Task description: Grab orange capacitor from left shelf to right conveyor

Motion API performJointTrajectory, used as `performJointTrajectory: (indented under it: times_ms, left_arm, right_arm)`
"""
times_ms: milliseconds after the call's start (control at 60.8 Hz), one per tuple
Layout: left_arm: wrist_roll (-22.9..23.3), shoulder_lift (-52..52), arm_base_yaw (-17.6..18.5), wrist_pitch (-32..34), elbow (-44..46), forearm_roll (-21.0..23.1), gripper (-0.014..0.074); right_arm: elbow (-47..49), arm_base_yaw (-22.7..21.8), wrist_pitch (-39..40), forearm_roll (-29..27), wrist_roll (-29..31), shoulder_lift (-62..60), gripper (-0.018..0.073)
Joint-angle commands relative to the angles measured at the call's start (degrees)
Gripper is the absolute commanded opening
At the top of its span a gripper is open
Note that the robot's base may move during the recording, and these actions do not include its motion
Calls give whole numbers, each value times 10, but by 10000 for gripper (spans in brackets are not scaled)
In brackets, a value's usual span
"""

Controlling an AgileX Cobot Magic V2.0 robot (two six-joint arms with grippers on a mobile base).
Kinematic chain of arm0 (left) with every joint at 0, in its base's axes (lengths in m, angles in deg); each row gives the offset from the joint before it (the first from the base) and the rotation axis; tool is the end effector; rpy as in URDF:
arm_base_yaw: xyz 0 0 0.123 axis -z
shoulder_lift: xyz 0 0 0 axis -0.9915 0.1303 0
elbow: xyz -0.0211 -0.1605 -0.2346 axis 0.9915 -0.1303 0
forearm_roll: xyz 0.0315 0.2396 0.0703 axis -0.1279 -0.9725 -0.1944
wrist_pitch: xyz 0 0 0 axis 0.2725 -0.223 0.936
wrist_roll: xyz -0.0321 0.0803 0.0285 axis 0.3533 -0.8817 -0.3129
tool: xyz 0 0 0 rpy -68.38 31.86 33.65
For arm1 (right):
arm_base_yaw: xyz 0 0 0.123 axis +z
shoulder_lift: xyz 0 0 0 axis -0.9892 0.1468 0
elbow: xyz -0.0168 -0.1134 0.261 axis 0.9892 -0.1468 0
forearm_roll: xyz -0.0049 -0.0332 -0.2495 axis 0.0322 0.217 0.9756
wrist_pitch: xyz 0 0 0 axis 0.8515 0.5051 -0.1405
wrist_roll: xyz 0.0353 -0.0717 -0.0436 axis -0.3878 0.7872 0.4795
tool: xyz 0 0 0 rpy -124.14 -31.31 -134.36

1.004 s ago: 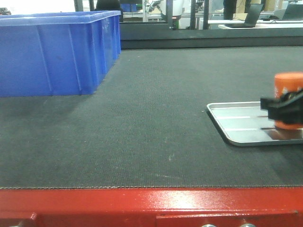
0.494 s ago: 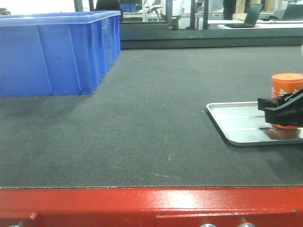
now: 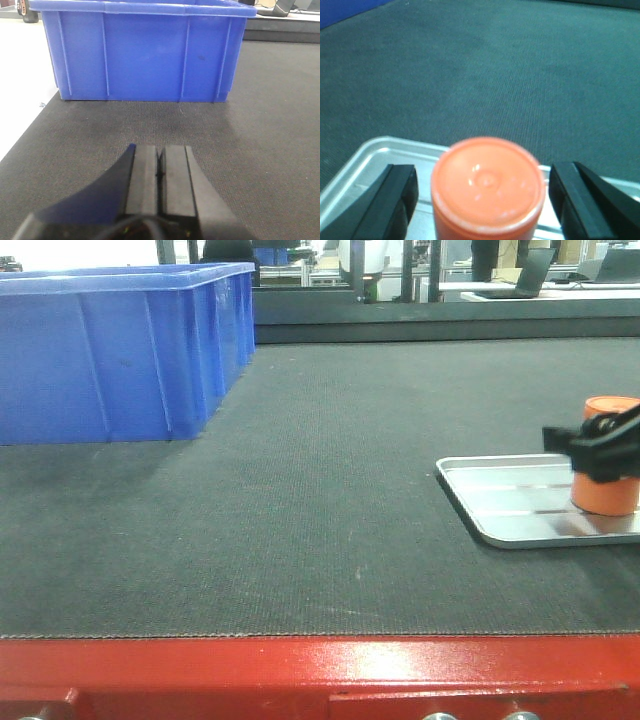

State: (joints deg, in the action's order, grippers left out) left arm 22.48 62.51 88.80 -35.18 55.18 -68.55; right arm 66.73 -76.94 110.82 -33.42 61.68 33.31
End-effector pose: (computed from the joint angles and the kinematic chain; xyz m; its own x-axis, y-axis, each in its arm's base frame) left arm 0.0564 -0.0069 0.1938 -0.0416 -0.0397 -0.9983 0.1153 0.9923 -0.0442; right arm 0.2447 0.0285 0.1618 -0.1637 -0.0485 -0.9853 -0.1803 0.9834 -0.0184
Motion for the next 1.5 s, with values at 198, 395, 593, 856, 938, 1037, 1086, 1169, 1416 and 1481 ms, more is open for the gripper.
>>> performJointTrajectory:
  times_ms: [198, 395, 593, 856, 938, 1037, 1086, 1169, 1416, 1481]
  left_arm:
    - [1, -7, 0, 48, 3, 2, -127]
    - [1, -7, 0, 48, 3, 2, -127]
    - [1, -7, 0, 48, 3, 2, -127]
    - [1, -7, 0, 48, 3, 2, -127]
    - [1, -7, 0, 48, 3, 2, -127]
    - [1, -7, 0, 48, 3, 2, -127]
    - [1, -7, 0, 48, 3, 2, -127]
    - [1, -7, 0, 48, 3, 2, -127]
    - [1, -7, 0, 48, 3, 2, -127]
    - [1, -7, 0, 48, 3, 2, -127]
  right_arm:
    - [4, -3, -187, 5, -63, -230, 626]
    - [32, -2, -462, 5, -89, -424, 513]
    - [68, -2, -652, 5, -89, -584, 217]
    - [70, -2, -746, 5, -89, -703, 57]
    - [70, -2, -746, 5, -89, -719, 57]
    - [69, -2, -747, 5, -89, -722, 57]
    - [69, -2, -747, 5, -89, -722, 57]
    - [69, -2, -747, 5, -89, -722, 57]
    - [67, -2, -731, 5, -89, -722, 57]
    - [59, -5, -717, 0, -89, -723, 57]
